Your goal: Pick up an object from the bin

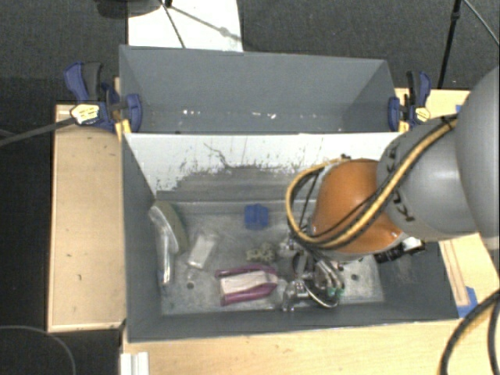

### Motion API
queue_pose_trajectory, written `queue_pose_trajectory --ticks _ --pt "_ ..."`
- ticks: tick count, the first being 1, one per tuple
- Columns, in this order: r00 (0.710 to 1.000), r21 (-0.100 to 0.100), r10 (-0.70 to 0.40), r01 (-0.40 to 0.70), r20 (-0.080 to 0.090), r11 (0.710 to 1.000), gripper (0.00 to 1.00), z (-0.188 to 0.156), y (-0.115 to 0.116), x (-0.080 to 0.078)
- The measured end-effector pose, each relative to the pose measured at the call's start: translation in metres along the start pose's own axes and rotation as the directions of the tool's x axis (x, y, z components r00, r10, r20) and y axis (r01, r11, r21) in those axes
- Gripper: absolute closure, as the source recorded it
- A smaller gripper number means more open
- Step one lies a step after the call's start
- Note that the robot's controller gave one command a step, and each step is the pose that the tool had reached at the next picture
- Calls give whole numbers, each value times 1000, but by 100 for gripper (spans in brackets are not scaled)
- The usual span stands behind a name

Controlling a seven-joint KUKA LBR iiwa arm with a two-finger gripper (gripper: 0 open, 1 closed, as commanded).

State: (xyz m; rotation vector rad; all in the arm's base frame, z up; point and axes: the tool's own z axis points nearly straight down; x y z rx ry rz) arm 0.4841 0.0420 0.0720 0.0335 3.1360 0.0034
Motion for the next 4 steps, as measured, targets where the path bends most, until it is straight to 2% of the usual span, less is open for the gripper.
queue_pose_trajectory --ticks 1,2,3,4 --pt "987 0 -163 163 -4 987 0 -11 112 -16" --pt "988 1 -155 155 -6 988 100 -11 109 -16" --pt "891 0 -453 453 1 891 100 -122 113 -12" --pt "746 0 -666 666 7 746 100 -268 198 -51"
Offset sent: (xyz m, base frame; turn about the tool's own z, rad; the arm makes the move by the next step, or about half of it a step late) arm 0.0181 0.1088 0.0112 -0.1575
